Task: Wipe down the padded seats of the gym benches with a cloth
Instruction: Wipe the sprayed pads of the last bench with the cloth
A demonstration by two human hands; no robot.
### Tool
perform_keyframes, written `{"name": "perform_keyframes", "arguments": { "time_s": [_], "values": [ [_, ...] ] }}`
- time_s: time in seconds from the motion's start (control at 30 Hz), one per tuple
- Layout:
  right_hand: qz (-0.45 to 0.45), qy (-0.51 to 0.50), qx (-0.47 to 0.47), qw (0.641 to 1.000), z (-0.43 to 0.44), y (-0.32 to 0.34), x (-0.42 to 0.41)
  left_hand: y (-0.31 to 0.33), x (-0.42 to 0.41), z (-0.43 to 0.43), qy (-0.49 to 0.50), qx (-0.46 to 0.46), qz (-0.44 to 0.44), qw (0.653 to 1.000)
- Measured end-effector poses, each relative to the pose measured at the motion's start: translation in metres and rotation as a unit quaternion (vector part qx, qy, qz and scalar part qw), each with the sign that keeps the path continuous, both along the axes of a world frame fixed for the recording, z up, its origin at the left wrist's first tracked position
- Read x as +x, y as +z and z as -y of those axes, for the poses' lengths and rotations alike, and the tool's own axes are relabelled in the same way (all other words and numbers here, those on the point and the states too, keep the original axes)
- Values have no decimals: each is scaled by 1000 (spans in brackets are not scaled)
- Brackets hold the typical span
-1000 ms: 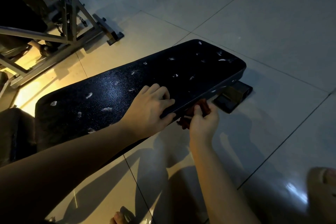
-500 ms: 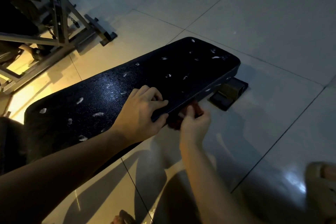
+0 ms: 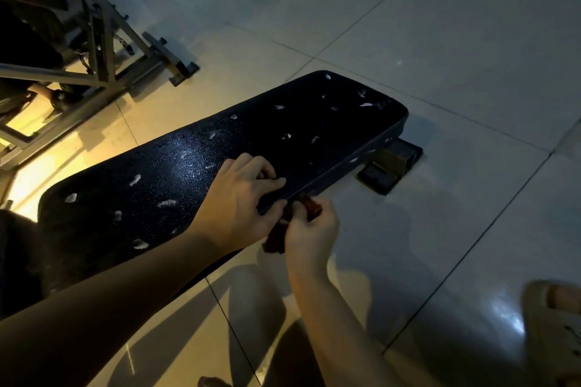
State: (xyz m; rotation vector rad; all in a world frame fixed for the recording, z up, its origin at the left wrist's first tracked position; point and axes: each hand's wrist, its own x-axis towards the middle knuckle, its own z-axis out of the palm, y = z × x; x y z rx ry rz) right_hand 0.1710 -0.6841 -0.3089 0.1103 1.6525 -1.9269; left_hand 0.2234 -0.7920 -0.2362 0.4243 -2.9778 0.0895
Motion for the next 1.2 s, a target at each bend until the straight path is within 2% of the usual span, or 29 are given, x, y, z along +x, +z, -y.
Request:
{"name": "perform_keyframes", "arguments": {
  "time_s": [0.13,0.27,0.43,0.57,0.73,0.83,0.97,1.1,1.2],
  "values": [
    [-6,-57,12,998,9,-8,-19,0,0,-1,-1,-7,7,1000],
    [-47,-17,29,998,3,-1,-5,1,1,-3,9,-16,6,1000],
    [-19,-60,56,996,11,-12,-28,2,-1,-4,5,-17,11,1000],
    [-72,-21,70,995,7,-9,-18,2,0,-4,8,-8,16,1000],
    [-43,-33,89,995,10,-22,-39,2,-1,-4,7,-11,17,1000],
    [-92,-1,83,992,6,-13,-21,2,-1,-4,12,-10,17,1000],
    [-66,-11,89,994,9,-19,-32,2,-3,-4,7,-9,19,1000],
    [-109,5,75,991,3,-9,-23,1,-1,-4,10,-14,17,1000],
    [-80,-23,83,993,9,-17,-36,2,-2,-3,6,-8,18,1000]
  ]
}}
